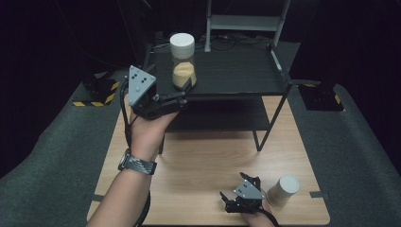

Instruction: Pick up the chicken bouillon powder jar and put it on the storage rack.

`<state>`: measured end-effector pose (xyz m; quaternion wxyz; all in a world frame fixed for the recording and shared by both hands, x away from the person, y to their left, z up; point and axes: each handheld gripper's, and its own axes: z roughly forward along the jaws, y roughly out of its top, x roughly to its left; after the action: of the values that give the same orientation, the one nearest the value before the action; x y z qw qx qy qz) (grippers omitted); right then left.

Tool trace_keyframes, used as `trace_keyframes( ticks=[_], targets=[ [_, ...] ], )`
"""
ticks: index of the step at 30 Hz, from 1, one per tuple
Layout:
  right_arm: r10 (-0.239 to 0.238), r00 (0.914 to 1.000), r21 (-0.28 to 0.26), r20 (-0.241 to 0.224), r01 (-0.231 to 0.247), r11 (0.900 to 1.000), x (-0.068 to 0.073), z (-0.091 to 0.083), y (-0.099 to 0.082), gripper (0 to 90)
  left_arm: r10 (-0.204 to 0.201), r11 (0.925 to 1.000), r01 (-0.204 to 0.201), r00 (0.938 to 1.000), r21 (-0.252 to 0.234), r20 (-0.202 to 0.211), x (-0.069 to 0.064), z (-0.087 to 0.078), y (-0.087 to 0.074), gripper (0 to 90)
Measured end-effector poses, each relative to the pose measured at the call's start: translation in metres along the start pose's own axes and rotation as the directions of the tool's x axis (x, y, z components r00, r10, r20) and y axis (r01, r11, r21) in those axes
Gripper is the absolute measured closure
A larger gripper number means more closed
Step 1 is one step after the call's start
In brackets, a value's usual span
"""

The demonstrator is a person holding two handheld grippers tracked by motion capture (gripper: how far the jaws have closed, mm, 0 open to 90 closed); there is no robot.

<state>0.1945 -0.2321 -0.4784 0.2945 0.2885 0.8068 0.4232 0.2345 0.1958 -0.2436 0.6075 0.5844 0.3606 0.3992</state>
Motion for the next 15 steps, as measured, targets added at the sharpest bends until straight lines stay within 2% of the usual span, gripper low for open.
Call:
trace_keyframes(
  ticks=[8,15],
  targets=[
    [-0.007,1.0000,0.001,0.001,0.007,1.0000,0.001,0.000,0.000,0.6,0.015,0.9993,-0.015,0.9999,0.034,0.002,-0.002,-0.017,-0.017,0.3],
    [-0.009,1.0000,0.004,0.003,0.009,0.9999,0.001,0.000,0.001,0.6,0.006,0.9985,-0.007,0.9998,0.054,0.016,-0.002,-0.029,-0.036,0.4]
  ],
)
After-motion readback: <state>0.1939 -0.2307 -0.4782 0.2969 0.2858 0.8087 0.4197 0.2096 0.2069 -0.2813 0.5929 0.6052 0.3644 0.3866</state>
